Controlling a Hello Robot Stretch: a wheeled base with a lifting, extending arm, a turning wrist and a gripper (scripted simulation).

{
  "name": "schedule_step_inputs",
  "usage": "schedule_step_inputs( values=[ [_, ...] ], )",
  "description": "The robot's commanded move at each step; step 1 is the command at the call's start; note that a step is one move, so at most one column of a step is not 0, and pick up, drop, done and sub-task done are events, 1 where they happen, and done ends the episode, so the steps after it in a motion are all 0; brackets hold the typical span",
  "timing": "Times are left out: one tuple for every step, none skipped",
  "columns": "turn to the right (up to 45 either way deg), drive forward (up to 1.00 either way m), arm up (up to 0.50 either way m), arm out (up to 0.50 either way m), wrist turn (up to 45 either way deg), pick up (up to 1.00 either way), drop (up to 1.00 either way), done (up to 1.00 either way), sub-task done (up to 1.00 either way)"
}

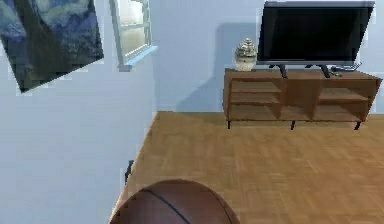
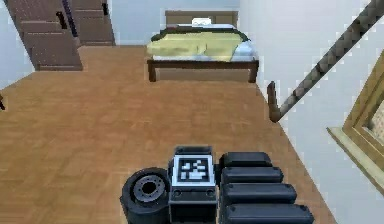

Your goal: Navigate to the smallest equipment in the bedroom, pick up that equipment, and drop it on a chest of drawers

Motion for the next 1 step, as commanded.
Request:
schedule_step_inputs(
  values=[
    [-45.0,0.0,0.0,0.0,0.0,0.0,0.0,0.0,0.0]
  ],
)
